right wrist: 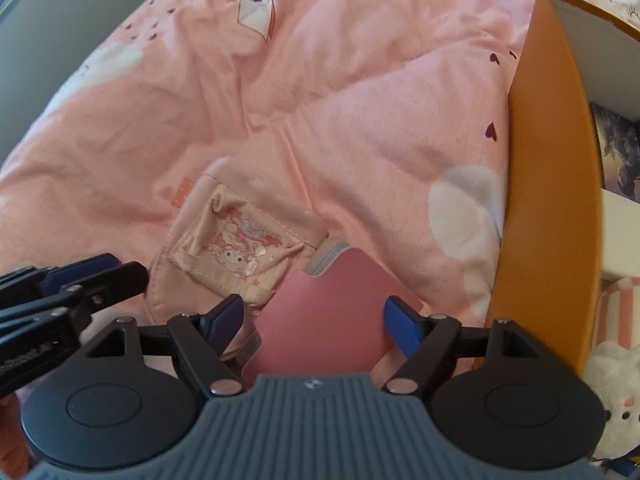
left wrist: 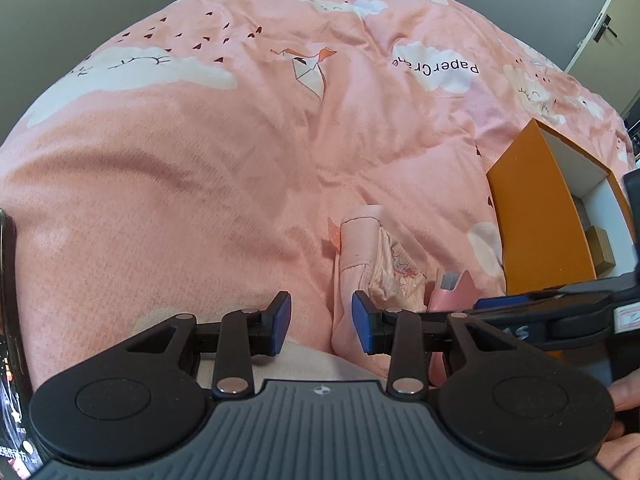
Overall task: Organize objects
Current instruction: 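Grasp the pink printed cloth pouch with left gripper while right gripper grasps pink flat case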
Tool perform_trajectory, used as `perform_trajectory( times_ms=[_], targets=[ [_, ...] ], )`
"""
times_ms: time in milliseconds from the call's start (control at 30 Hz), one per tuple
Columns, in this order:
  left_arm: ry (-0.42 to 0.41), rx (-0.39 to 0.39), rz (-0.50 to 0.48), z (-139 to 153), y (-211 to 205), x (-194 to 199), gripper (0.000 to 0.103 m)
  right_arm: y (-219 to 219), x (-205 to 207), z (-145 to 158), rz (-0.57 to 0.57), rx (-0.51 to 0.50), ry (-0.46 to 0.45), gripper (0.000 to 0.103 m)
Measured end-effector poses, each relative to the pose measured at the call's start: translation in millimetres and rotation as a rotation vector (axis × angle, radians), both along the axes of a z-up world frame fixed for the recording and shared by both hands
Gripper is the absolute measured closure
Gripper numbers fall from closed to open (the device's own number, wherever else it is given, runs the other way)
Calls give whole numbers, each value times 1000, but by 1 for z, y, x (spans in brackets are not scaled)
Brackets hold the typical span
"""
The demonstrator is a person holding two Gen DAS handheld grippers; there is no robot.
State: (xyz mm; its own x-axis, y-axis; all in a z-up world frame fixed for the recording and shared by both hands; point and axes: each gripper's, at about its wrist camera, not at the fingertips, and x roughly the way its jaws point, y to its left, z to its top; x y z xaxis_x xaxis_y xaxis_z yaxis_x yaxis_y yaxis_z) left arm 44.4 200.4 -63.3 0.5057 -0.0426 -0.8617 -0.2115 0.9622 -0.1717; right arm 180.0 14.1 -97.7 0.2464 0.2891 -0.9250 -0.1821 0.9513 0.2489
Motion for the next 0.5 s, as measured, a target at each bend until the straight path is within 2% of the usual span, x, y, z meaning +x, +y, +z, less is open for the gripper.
perform_trajectory(
  times_ms=[133, 333, 400, 500],
  targets=[
    [5, -4, 1, -2, 1, 1, 61, 11, -1, -8, 22, -52, -4, 19],
    [16, 6, -4, -3, -1, 3, 61, 15, -2, -18, 18, -73, -12, 15],
    [16, 8, -6, -2, -1, 3, 61, 14, -3, -17, 13, -70, -13, 16],
    [17, 9, -11, -2, -1, 3, 61, 10, -6, -13, 11, -57, -16, 25]
  ],
)
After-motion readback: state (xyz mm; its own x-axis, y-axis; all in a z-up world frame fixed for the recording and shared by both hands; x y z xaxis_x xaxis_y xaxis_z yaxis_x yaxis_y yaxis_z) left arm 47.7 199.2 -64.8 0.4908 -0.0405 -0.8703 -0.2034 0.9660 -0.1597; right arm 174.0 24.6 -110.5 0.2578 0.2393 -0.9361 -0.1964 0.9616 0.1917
